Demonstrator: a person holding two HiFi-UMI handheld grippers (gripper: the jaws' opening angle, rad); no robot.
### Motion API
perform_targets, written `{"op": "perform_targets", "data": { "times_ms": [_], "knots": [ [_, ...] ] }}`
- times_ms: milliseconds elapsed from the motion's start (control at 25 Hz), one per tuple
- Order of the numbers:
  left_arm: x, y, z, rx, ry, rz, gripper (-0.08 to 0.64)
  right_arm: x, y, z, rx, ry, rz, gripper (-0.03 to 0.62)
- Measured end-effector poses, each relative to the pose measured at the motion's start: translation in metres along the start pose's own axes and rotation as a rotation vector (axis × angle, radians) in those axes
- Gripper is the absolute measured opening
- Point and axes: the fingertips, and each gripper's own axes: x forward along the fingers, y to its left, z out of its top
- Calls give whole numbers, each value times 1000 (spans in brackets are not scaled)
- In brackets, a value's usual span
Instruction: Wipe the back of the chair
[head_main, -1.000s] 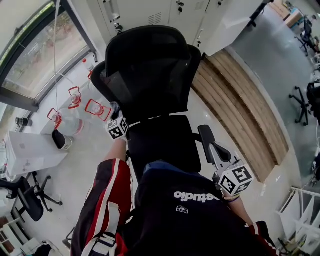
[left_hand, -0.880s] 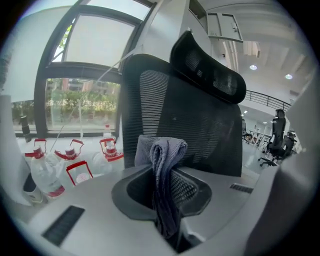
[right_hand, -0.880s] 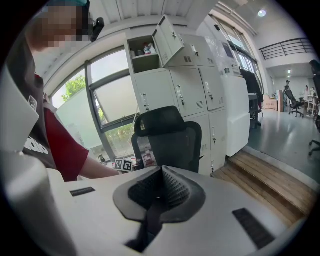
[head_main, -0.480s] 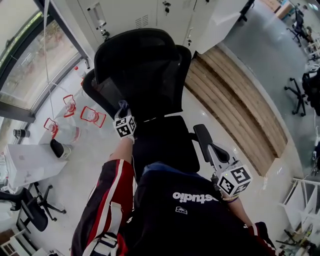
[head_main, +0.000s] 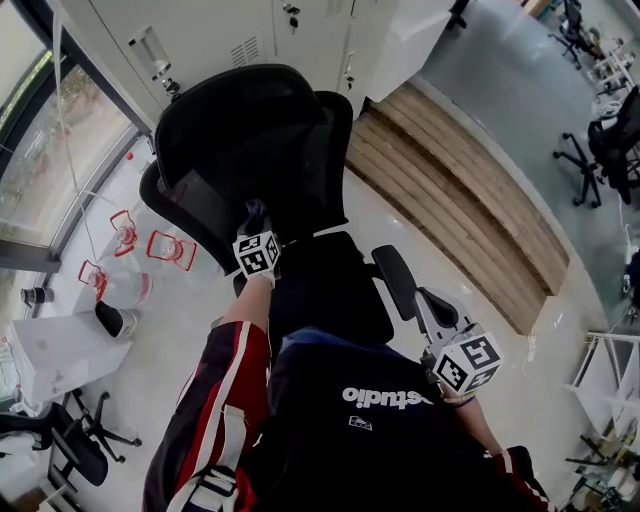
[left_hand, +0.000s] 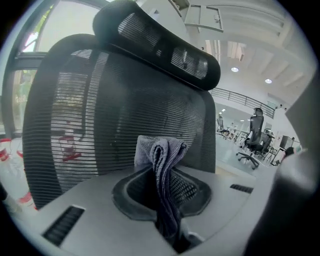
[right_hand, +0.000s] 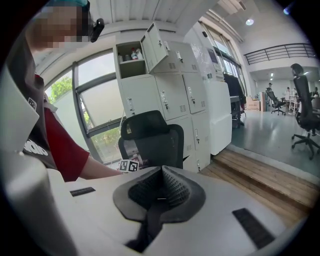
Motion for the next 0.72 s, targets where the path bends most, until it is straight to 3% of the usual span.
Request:
{"op": "perform_targets", "data": {
  "times_ms": [720],
  "knots": [
    [76, -134, 2, 125, 85, -253, 61, -24, -37, -8, 84, -23, -124, 15]
  ]
}}
